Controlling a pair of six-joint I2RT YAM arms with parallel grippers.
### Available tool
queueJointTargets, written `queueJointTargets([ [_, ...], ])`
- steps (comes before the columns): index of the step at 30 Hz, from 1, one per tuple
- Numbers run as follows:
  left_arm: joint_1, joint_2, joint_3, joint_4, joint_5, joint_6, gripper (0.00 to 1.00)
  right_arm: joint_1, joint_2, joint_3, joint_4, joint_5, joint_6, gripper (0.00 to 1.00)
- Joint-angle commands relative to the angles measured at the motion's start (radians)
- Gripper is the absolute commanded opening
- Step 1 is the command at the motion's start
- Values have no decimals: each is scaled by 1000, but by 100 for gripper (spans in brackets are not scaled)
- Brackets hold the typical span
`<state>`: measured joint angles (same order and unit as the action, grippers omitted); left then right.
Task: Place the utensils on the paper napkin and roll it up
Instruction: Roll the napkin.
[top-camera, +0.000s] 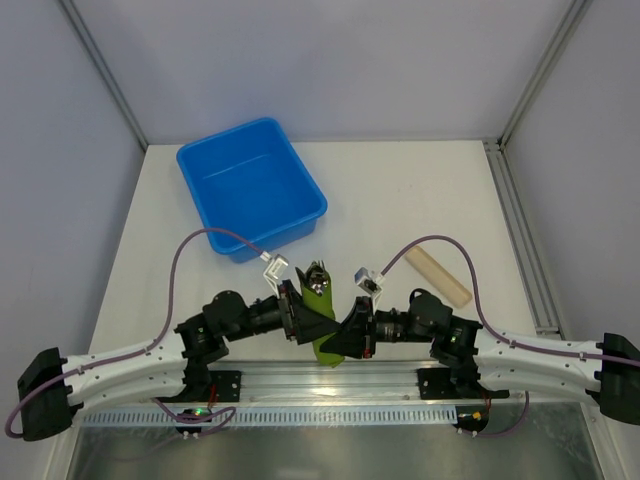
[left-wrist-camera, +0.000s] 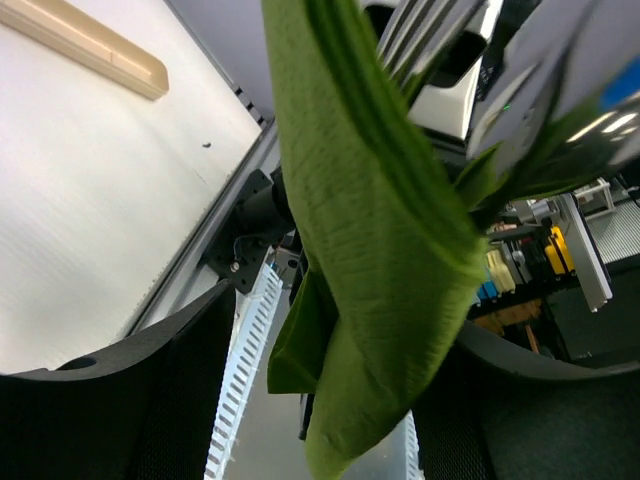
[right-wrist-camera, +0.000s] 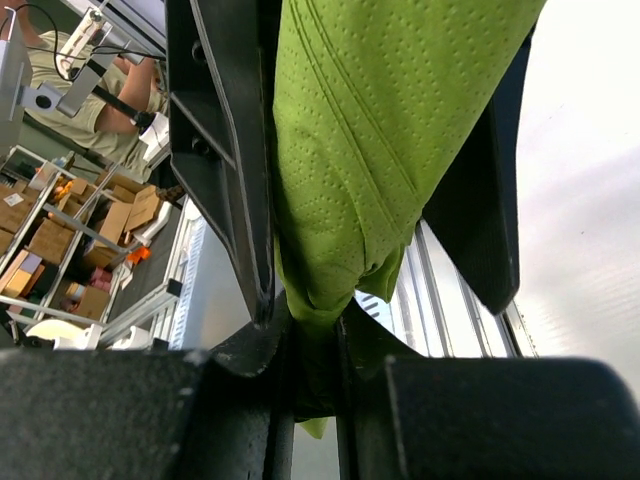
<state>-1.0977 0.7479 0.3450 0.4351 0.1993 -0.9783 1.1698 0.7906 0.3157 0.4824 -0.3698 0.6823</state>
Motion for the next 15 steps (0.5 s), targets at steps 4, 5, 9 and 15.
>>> queueJointTargets([
  [4, -14, 30, -21, 146, 45, -28, 63, 5, -4, 43, 87, 3, -20, 4],
  [5, -16, 27, -24, 145, 43, -30, 62, 5, -5, 45, 82, 5, -24, 4],
  [9, -19, 18, -41, 146, 38, -45, 57, 5, -14, 49, 73, 11, -27, 4],
  [15, -28, 10, -58, 165, 26, -76, 52, 5, -16, 48, 70, 40, -29, 4],
])
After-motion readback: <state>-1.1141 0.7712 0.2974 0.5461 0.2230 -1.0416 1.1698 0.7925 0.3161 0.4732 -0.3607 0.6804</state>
